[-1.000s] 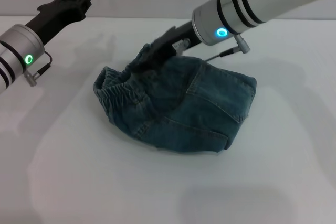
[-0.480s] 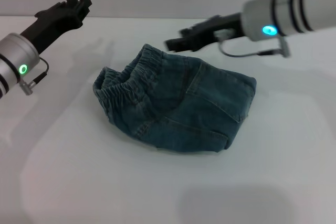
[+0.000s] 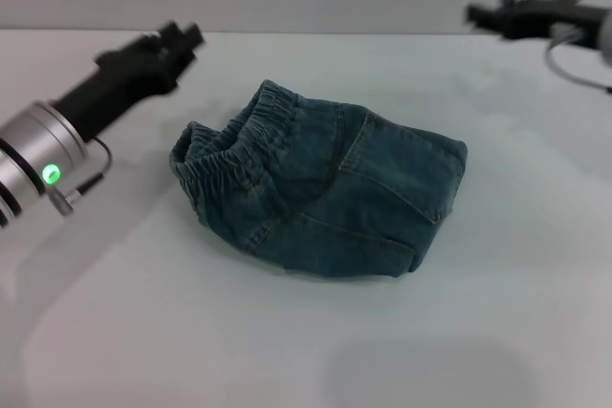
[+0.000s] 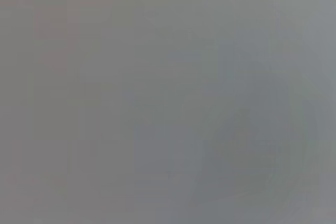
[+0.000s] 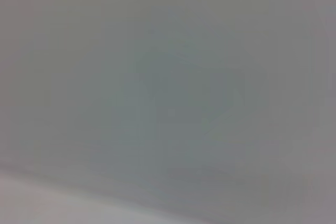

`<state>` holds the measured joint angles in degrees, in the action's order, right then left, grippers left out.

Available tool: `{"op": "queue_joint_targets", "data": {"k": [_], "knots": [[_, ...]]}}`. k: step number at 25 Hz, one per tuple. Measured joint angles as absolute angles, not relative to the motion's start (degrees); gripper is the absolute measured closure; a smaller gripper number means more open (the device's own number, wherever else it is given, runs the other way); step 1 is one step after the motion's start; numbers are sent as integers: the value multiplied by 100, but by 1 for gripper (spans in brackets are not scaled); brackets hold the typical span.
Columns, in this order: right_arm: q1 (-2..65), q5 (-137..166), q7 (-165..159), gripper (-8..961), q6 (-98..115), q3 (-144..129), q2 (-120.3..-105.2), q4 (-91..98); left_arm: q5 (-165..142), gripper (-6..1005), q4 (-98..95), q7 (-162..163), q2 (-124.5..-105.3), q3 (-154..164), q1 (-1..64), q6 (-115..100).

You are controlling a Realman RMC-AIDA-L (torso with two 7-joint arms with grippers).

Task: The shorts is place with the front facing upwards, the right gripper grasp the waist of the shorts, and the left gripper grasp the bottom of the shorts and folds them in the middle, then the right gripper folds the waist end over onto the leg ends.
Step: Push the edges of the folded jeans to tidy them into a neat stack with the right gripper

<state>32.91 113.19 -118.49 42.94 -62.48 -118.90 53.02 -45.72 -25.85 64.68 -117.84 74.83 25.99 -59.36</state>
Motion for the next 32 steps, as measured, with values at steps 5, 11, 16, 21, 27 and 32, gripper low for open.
{"op": "queue_joint_targets", "data": {"k": [5, 11, 16, 21, 27, 32], "knots": [[2963, 9594, -10274, 442, 3298, -6248, -11889, 5191, -4573, 666, -2502, 6440, -11807, 8071, 2484, -6295], [3053, 7781, -8385, 442, 2973, -5931, -11866, 4636, -4572, 668, -2451, 6426, -11821, 8575, 2447, -6477], [3147, 7056, -7918, 442, 3168, -5455, -11853, 4343, -4561, 669, -2386, 6461, -11829, 8785, 2445, -6555], [3114, 6973, -7903, 443, 3418, -5306, -11857, 4327, -4560, 670, -1972, 6387, -11844, 9072, 2632, -6448], [3094, 6951, -7893, 443, 3630, -5302, -11866, 4275, -4560, 672, -1689, 6323, -11856, 9086, 2796, -5946], [3094, 6948, -7892, 444, 3713, -5299, -11862, 4197, -4537, 673, -1689, 6321, -11856, 9084, 2796, -5631]]}}
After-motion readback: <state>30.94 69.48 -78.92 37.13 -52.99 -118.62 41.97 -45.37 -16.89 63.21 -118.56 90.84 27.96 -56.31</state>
